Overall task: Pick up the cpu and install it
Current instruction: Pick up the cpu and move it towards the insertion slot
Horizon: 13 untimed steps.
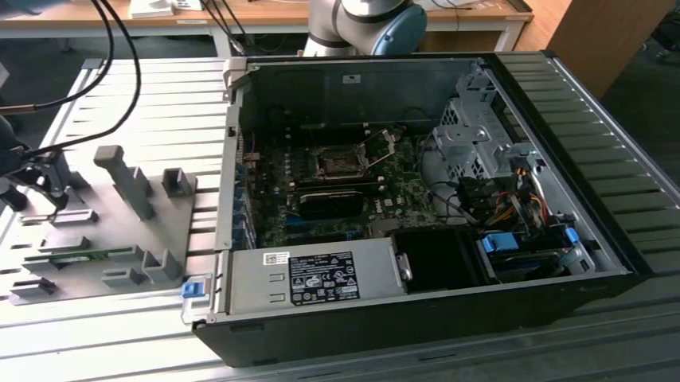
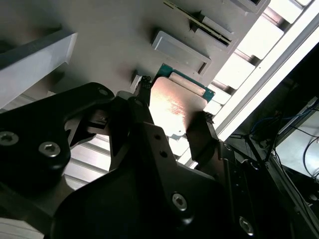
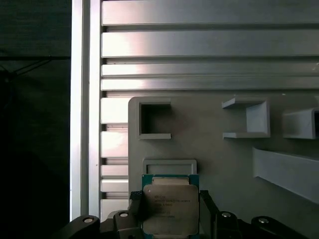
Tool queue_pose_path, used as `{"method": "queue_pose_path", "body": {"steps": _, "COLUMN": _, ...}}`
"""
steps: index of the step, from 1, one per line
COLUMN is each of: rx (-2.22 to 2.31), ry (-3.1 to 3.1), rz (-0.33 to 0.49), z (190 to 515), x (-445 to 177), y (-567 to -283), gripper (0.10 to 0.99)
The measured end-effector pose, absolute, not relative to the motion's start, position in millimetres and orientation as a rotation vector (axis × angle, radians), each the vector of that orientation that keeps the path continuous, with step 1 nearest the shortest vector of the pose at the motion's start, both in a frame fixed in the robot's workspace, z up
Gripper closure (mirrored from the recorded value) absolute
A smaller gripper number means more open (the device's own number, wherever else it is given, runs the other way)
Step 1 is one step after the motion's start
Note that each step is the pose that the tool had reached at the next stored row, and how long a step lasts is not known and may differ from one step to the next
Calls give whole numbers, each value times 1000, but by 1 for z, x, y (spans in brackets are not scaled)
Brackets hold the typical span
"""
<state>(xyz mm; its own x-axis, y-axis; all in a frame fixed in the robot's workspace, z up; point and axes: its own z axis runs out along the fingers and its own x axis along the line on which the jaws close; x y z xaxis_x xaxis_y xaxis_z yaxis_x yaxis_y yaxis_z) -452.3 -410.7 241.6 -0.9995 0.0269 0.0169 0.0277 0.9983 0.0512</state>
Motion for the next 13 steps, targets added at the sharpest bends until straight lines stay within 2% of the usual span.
{"method": "queue_pose_path", "body": {"steps": 13, "rx": -43, "ry": -3124, "rz": -80, "z": 253, "x": -452, "y": -409, "gripper": 545}}
